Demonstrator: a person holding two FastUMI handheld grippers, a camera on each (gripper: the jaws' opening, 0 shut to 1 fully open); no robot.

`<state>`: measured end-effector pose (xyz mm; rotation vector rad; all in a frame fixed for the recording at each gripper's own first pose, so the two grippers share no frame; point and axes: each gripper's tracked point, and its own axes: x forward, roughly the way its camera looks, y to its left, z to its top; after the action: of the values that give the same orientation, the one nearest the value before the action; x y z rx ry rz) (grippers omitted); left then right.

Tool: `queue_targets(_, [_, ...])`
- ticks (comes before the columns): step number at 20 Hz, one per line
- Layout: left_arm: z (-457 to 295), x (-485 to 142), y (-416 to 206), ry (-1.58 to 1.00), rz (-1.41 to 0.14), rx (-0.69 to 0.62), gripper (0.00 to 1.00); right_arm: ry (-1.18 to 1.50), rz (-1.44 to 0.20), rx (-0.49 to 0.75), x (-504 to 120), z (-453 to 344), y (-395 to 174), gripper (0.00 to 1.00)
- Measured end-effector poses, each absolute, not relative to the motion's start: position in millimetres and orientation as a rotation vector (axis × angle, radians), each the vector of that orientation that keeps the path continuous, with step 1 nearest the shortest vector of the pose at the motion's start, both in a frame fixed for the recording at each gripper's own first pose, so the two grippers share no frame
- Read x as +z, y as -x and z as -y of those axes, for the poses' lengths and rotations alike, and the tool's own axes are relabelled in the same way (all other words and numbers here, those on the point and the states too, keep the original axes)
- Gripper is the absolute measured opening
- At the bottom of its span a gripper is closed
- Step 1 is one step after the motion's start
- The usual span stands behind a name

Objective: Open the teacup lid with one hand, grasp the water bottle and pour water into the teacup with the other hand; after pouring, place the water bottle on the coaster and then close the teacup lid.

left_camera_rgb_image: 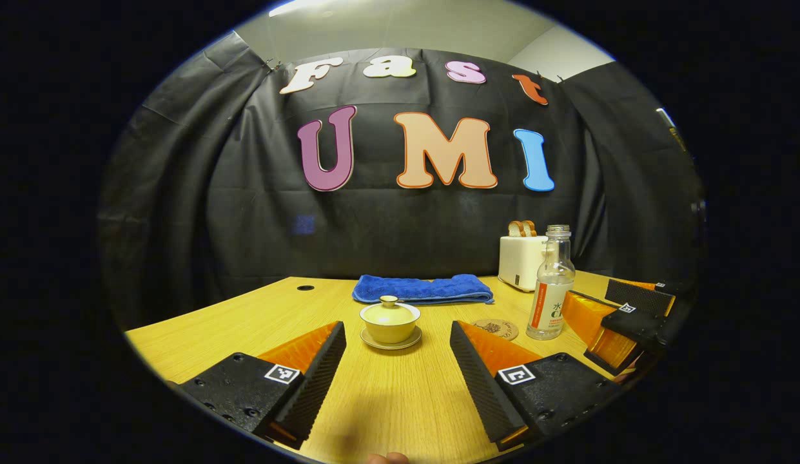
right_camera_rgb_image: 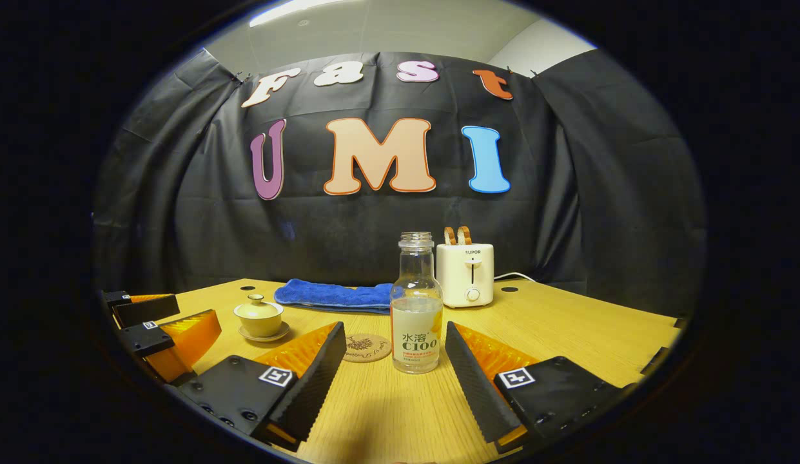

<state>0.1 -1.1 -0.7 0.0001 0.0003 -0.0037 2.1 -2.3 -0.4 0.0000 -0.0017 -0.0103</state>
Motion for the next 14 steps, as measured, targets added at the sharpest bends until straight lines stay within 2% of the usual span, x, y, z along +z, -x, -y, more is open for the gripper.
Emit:
queue_targets(3, [0.9,-0.1,0.2,-0.002,0.001,-0.005,0.95,0.000,0.003,-0.012,-0.9,2.7,-1.9,0.98])
queue_targets(4, [1.8,-0.3,0.7,0.001,0.001,-0.006,0.95,0.001,0.003,-0.012,0.1,2.4,-2.0,0.95])
queue_targets(5, [1.6,-0.5,1.0,0.000,0.000,-0.006,0.95,0.000,0.001,-0.008,-1.0,2.1,-1.5,1.00])
queue_targets(10, [1.6,0.2,0.5,0.000,0.000,-0.006,0.95,-0.001,0.001,0.009,-0.6,-0.9,-1.7,0.95])
queue_targets(14, [2.3,-0.1,0.5,-0.001,-0.001,-0.009,0.95,-0.001,0.001,0.009,-1.0,-0.9,-1.7,0.98])
